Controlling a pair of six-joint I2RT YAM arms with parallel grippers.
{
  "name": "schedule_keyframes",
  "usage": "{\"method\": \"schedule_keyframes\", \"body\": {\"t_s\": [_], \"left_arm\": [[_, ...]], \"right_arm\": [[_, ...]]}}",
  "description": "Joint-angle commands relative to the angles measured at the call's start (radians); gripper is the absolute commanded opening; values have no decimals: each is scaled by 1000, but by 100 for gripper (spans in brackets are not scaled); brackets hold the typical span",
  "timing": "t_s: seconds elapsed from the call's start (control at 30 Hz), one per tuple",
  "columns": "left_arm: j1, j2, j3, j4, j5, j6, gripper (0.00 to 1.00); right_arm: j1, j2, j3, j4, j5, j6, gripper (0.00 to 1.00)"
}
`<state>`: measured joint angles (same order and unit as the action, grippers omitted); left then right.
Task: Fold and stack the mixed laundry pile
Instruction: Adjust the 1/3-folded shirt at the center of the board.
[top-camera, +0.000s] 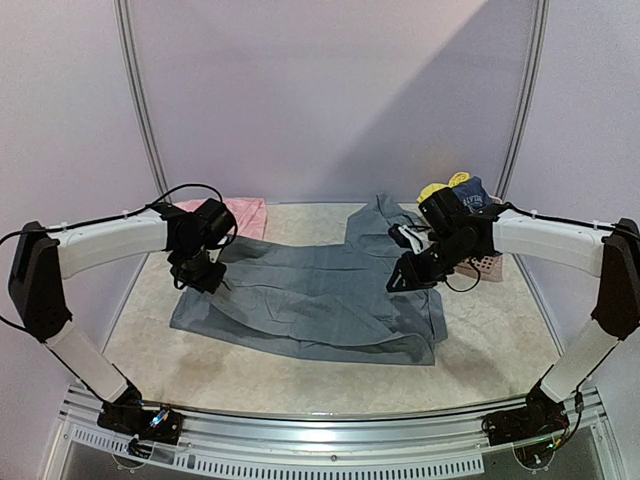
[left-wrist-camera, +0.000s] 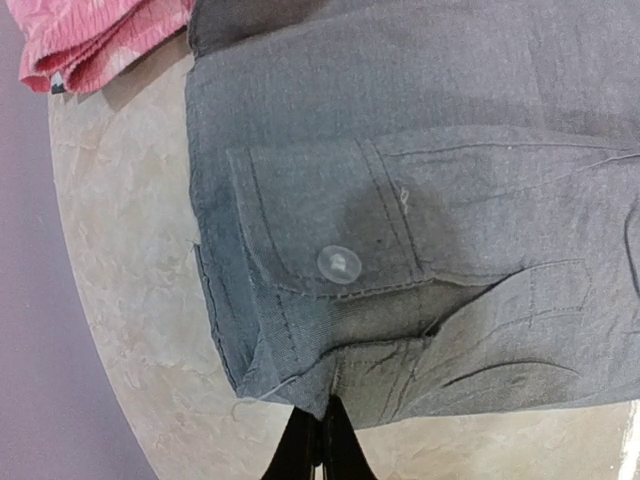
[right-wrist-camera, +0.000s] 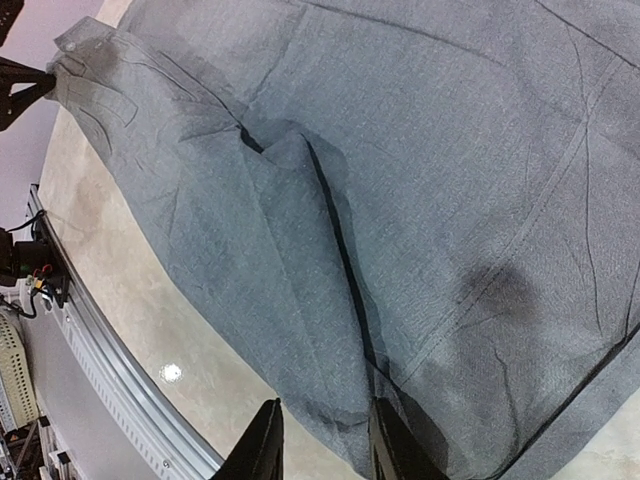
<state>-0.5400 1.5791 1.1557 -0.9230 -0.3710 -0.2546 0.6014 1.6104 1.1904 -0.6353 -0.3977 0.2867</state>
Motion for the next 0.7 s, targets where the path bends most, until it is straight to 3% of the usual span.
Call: {"method": "schedule_keyframes", "body": {"t_s": [0.0,0.5,0.6,0.67], "left_arm": [[14,-68,-53,-25,25,-62,0],[14,13,-92,-6,2,-132,0],[15,10,-87,-27,-16,-161,6],[14,0,-83,-40,-32,-185,16]], "right_arm": [[-5,18,16,4,-3,-17,30],[-6,50,17,9,-20,-23,30],[-5,41,3,13,-17,-18,30],[-5,31,-6,16,-14,-14,30]]}}
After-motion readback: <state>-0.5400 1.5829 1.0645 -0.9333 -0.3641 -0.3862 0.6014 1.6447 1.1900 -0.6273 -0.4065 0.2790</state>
